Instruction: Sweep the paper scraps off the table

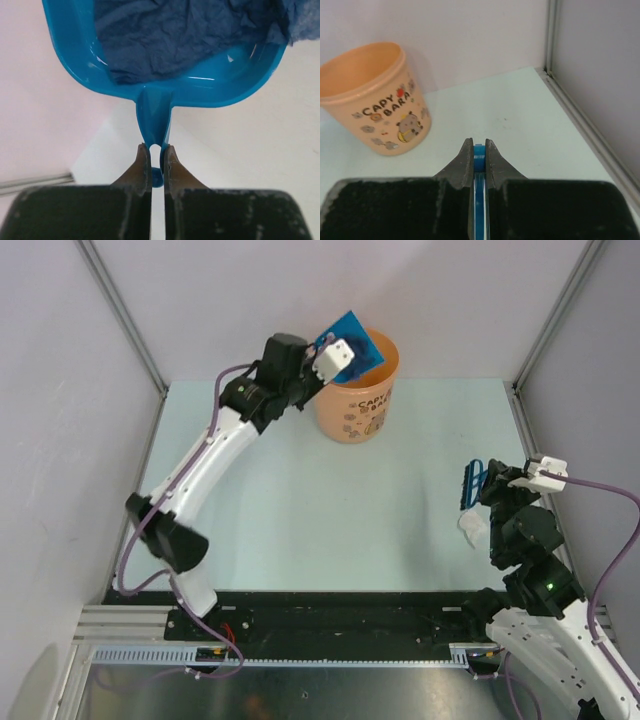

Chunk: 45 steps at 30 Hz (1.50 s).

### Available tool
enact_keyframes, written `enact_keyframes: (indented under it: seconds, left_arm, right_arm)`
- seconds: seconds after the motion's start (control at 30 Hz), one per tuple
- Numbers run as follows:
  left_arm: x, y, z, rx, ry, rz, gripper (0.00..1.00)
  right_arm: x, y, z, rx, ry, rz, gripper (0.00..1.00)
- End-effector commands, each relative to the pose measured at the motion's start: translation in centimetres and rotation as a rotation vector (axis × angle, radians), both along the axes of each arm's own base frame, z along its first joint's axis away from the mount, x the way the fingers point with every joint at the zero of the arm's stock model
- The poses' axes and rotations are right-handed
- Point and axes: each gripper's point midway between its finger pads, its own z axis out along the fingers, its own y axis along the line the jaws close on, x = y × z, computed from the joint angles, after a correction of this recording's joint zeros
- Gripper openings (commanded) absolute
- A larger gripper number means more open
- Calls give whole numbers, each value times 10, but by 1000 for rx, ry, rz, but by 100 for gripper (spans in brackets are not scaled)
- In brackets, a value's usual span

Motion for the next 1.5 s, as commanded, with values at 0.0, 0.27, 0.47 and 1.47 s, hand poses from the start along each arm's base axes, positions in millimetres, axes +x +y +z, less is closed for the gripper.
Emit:
enact_keyframes:
  seconds: [0.0,0.27,0.47,1.47]
  left_arm:
    - [64,31,15,220,-159,285,0]
    - [113,38,78,608,-465,457,0]
    - [109,34,100,937,-739,462,0]
    - [80,49,99,658,-726,439,0]
  right_arm:
    - [-6,-13,-17,-28,65,-44,0]
    - [-9,-19,-21,-40,79,-66,0]
    - [-10,-20,-18,-52,73,-65,0]
    - [16,-70,-111,-407,246,-527,0]
